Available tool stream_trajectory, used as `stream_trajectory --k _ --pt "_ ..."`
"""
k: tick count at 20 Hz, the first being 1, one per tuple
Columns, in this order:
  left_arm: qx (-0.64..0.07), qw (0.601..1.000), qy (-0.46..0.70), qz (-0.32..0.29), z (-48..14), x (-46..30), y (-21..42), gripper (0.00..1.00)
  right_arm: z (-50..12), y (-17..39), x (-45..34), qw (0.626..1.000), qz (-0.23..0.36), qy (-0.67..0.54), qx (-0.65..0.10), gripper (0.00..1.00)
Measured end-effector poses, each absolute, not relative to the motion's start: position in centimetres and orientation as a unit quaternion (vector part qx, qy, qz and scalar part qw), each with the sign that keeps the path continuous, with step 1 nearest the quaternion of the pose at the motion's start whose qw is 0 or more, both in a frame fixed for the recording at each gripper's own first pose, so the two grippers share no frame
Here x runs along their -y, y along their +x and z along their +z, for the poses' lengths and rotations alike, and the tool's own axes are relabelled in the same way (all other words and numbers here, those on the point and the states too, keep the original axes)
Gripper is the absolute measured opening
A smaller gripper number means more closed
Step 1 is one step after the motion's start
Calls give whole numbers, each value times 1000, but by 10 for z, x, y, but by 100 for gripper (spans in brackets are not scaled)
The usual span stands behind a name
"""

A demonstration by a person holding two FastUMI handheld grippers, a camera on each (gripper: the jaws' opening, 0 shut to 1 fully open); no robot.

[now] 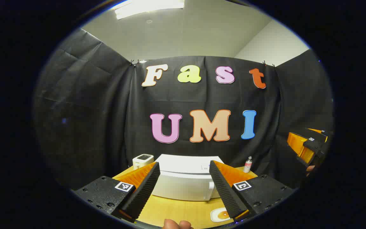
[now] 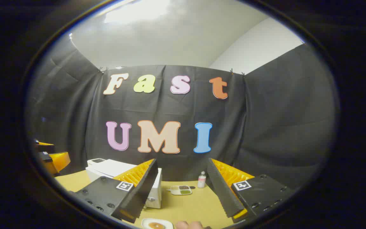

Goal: Open the microwave oven with the left hand, put the food in, and close the microwave oven.

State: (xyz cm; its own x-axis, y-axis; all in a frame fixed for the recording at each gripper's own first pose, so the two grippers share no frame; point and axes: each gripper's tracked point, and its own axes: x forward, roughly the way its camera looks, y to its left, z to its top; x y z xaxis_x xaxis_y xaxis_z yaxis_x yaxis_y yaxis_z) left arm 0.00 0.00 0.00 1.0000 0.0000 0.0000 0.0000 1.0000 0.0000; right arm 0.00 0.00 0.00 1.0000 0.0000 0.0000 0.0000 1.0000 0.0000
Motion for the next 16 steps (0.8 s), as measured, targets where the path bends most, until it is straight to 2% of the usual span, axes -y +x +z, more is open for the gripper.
stream_trajectory --k 9,16 --pt "-5 999 27 27 8 -15 -10 98 6 1 1 1000 17 -9 1 96" --pt "-15 999 37 19 7 -15 -16 98 12 -5 -3 1000 25 -8 3 96"
